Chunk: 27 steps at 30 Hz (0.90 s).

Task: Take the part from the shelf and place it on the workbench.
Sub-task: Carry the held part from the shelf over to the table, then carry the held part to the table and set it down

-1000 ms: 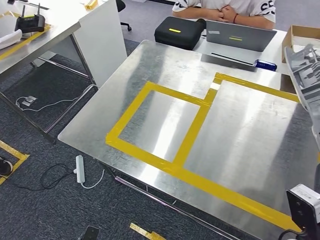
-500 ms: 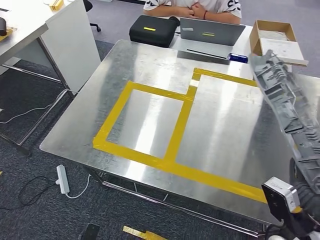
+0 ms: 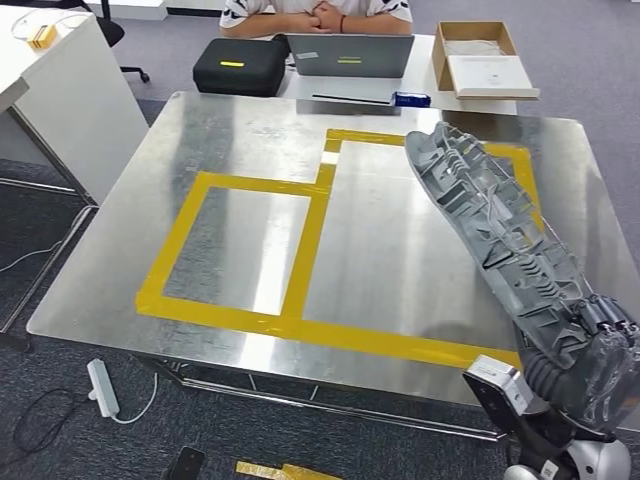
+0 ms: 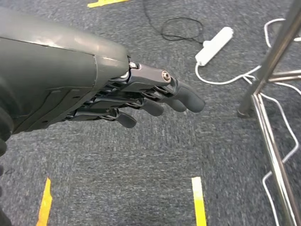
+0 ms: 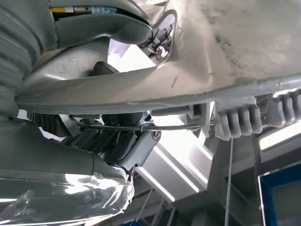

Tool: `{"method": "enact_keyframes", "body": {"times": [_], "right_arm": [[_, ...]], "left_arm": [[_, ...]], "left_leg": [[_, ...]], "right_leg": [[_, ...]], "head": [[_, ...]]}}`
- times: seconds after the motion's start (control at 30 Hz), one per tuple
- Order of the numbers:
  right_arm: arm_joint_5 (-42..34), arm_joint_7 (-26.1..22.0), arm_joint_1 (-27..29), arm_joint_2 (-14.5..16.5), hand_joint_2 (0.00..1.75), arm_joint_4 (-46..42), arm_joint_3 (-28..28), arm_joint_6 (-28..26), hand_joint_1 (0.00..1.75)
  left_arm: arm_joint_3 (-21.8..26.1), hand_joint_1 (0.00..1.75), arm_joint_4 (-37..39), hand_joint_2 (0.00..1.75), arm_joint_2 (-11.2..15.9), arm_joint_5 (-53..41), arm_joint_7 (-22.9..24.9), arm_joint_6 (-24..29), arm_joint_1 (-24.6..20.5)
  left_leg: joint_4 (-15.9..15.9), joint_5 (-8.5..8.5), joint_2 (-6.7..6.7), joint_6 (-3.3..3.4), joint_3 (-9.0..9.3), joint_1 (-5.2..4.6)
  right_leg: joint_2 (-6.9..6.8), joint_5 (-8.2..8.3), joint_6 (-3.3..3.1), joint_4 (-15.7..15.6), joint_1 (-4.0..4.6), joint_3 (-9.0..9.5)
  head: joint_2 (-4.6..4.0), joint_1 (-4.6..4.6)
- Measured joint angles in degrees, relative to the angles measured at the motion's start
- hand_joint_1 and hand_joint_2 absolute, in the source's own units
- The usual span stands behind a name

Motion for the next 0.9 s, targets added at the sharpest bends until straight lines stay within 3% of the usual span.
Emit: {"method": "enact_keyframes", "body": {"times": [0.07, 0.1, 0.13, 0.23, 0.3, 0.4, 0.47, 0.53, 0.57, 0.6, 0.63, 0.7, 0.77, 0.8, 0.9], "right_arm": [[-0.31, -0.12, -0.07, -0.08, 1.75, 0.22, 0.35, 0.10, 1.75], [-1.07, -0.35, -0.19, -0.14, 1.75, 0.39, 0.63, 0.33, 1.75], [-2.25, -0.69, -0.58, -0.25, 1.75, 0.63, 1.12, 0.80, 1.75], [-5.66, -1.20, -3.76, -0.47, 1.75, 2.28, 4.65, 2.35, 1.75], [-6.99, -0.53, -6.52, -0.52, 1.75, 3.66, 7.86, 2.60, 1.75], [-10.31, 0.23, -9.80, -0.76, 1.75, 5.36, 12.23, 2.90, 1.75], [-11.07, 0.13, -11.36, -0.88, 1.75, 6.20, 14.53, 3.20, 1.75], [-10.97, -0.09, -12.29, -0.91, 1.75, 7.04, 16.44, 3.34, 1.75], [-10.94, -0.16, -12.53, -0.92, 1.75, 7.46, 17.15, 3.33, 1.75], [-10.94, -0.21, -12.72, -0.92, 1.75, 7.88, 17.74, 3.31, 1.75], [-10.99, -0.21, -12.95, -0.96, 1.75, 8.27, 18.22, 3.35, 1.75], [-11.28, 0.03, -13.78, -1.05, 1.75, 8.95, 19.09, 4.04, 1.75], [-11.54, 0.56, -15.44, -1.10, 1.75, 9.53, 20.17, 5.79, 1.75], [-11.58, 0.85, -16.47, -1.10, 1.75, 9.91, 20.81, 6.86, 1.75], [-11.72, 1.44, -19.73, -1.10, 1.75, 11.97, 22.81, 9.65, 1.75]], "left_arm": [[0.00, 0.00, 0.19, 1.75, 0.09, 0.00, 0.01, 0.00, 0.10], [-0.02, 0.00, 0.29, 1.75, 0.15, 0.00, 0.02, -0.01, 0.13], [-0.12, 0.00, 0.40, 1.75, 0.24, 0.00, 0.02, -0.02, 0.13], [-1.17, 0.00, 0.90, 1.75, 0.74, 0.38, 0.09, 0.05, -0.42], [-2.31, 0.00, 1.65, 1.75, 1.17, 1.34, 0.10, 0.44, -1.21], [-4.28, 0.00, 3.20, 1.75, 1.90, 2.91, -0.05, 1.36, -1.88], [-5.57, 0.00, 4.03, 1.75, 2.34, 3.61, -0.08, 1.92, -2.02], [-6.73, 0.00, 4.74, 1.75, 2.76, 4.14, -0.07, 2.30, -2.06], [-7.16, 0.00, 5.10, 1.75, 2.93, 4.34, -0.07, 2.37, -2.05], [-7.57, 0.00, 5.45, 1.75, 3.12, 4.55, -0.08, 2.44, -2.05], [-7.94, 0.00, 5.74, 1.75, 3.27, 4.83, -0.08, 2.53, -2.07], [-8.86, 0.00, 6.16, 1.75, 3.52, 5.57, -0.03, 2.80, -2.18], [-9.97, 0.00, 6.38, 1.75, 3.81, 6.43, 0.27, 3.10, -2.41], [-10.65, 0.00, 6.49, 1.75, 4.02, 6.87, 0.50, 3.19, -2.55], [-13.04, 0.00, 7.10, 1.75, 4.92, 8.37, 0.86, 3.41, -3.04]], "left_leg": [[7.21, -2.73, -0.39, -0.01, -3.31, 0.06], [8.32, -2.45, -0.42, 0.08, -3.90, 0.06], [7.03, -0.99, -0.44, 0.26, -3.39, 0.05], [-4.41, 4.93, -1.03, 1.21, 1.78, -0.08], [-8.28, 5.85, -1.48, 1.64, 3.34, -0.26], [-9.02, 6.32, -1.33, 2.17, 3.26, -0.10], [-9.54, 6.82, -1.11, 2.64, 3.21, 0.19], [-9.52, 6.91, -0.96, 2.80, 3.05, 0.16], [-9.50, 6.91, -0.91, 2.81, 3.02, 0.15], [-9.48, 6.91, -0.86, 2.80, 3.03, 0.15], [-9.46, 6.89, -0.85, 2.78, 3.05, 0.15], [-9.36, 6.78, -0.84, 2.58, 3.13, 0.14], [-9.07, 6.64, -0.78, 2.03, 2.97, -0.14], [-8.95, 6.62, -0.69, 1.73, 2.85, -0.26], [-8.56, 6.35, -0.38, 0.95, 2.60, -0.20]], "right_leg": [[0.84, 0.08, -0.21, 0.03, 0.08, -0.12], [1.25, 0.11, -0.25, 0.05, 0.13, -0.15], [1.62, 0.13, -0.29, 0.07, 0.18, -0.14], [2.81, 0.22, -0.11, 0.19, 0.36, -0.14], [3.19, 0.40, 0.35, 0.33, 0.41, -0.49], [2.89, 0.24, 1.18, 0.61, 0.32, -1.10], [1.75, -2.14, 1.62, 4.25, 0.28, -2.92], [0.85, -5.91, 2.05, 11.97, 0.12, -6.38], [0.71, -7.10, 2.23, 15.39, 0.06, -7.90], [0.66, -7.24, 2.35, 17.03, 0.04, -8.62], [0.62, -6.22, 2.38, 16.24, 0.03, -8.22], [0.27, -2.30, 2.18, 8.70, 0.03, -4.60], [-0.16, -0.15, 1.78, 1.81, 0.19, -1.04], [-0.23, 0.00, 1.55, 0.41, 0.29, -0.31], [0.18, 0.14, 0.67, 0.22, 0.32, -0.38]], "head": [[0.00, 0.01], [0.00, -0.02], [0.00, -0.02], [0.00, -0.03], [0.00, -0.04], [0.00, 0.01], [0.00, 0.34], [0.00, 0.62], [0.00, 0.61], [0.00, 0.62], [0.00, 0.65], [0.00, 0.66], [0.00, 0.61], [0.00, 0.58], [0.00, 0.54]]}}
